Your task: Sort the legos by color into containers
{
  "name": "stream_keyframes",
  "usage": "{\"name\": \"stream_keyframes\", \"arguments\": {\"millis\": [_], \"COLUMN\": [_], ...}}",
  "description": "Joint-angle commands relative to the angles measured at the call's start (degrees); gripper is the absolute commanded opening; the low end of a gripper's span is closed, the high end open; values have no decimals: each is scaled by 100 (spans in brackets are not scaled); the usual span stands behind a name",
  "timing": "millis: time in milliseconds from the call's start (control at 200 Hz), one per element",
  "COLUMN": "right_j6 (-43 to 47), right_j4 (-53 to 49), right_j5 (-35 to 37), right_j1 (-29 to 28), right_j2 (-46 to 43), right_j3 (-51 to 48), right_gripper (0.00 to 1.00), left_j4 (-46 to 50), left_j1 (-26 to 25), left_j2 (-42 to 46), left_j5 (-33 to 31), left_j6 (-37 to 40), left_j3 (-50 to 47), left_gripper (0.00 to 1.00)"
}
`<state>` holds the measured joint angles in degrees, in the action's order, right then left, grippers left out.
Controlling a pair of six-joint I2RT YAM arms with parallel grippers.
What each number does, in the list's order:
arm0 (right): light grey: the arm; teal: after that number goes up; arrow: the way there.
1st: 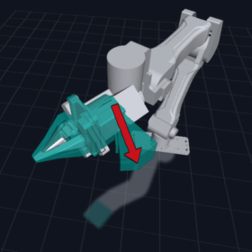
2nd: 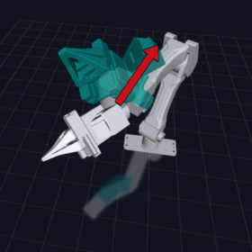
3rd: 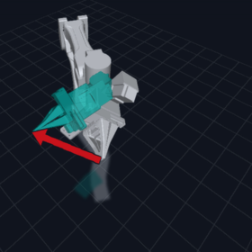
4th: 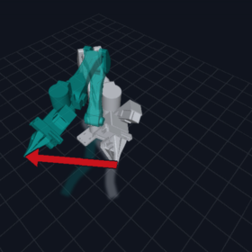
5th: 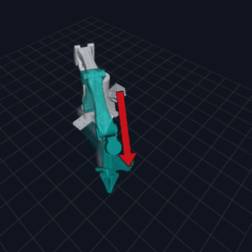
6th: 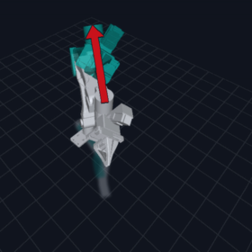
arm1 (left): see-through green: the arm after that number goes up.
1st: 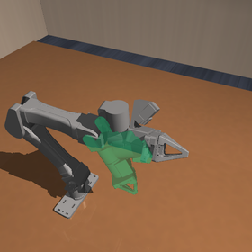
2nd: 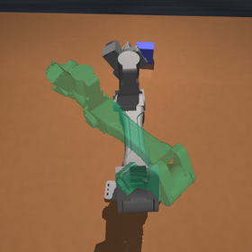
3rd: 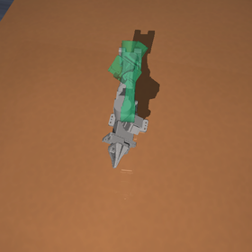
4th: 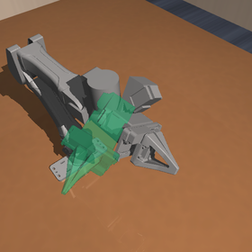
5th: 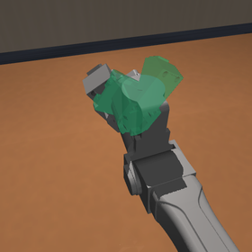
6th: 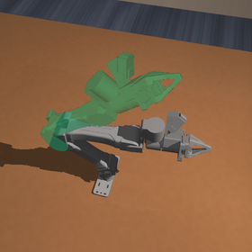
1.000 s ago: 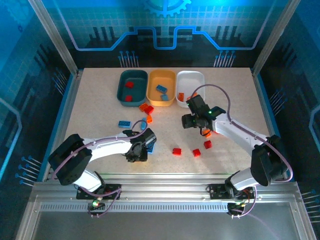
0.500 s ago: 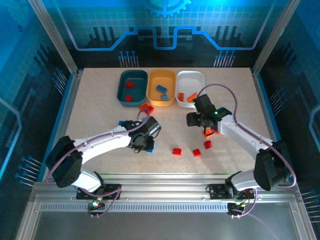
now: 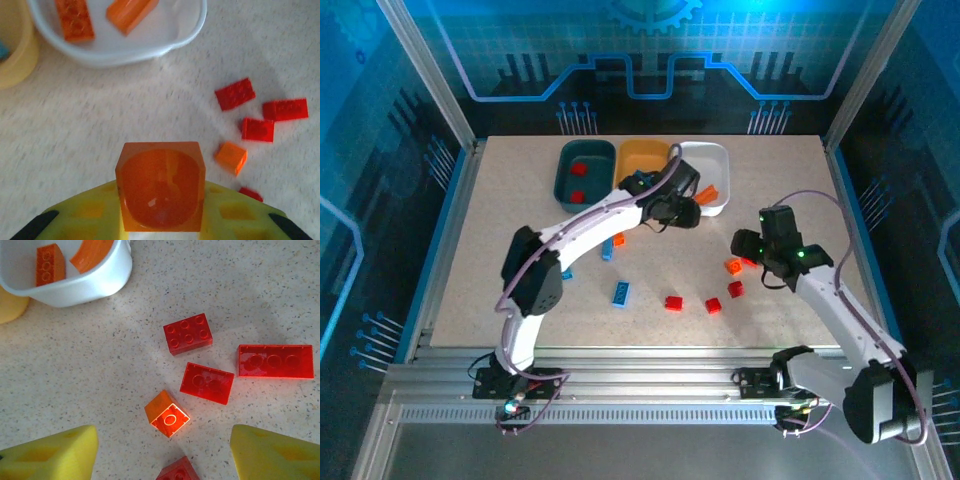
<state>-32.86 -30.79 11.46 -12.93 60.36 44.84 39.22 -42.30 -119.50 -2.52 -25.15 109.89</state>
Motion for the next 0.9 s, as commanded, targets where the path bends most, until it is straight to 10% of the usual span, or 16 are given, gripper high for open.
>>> {"name": "stream_keyframes", "arguments": {"millis": [0,365,495,675,895], "right_j6": [-68,128,166,226,194], "right_j4": [23,152,154,134,149], "right_j5": [-277,-441,-427,-510,-639], "right_j1": [113,134,133,133,82], "right_j2": [-295,-472,-455,-444,-426], "right_j3": [-210,-406,-384,-336,-372], "right_gripper": [73,85,86,88,87], "left_j4": [-160,-221,-326,-503,-707], "left_j1": [203,580,662,679,670], "left_j2": [-601,-2111,-2306,-2429,-1517], "left_j5": [411,559,697,853,1000], "left_j6": [405,322,299,431,484], "left_j3": [878,2790,2976,3213,2814], "left_gripper": [25,30,40,81,85]}}
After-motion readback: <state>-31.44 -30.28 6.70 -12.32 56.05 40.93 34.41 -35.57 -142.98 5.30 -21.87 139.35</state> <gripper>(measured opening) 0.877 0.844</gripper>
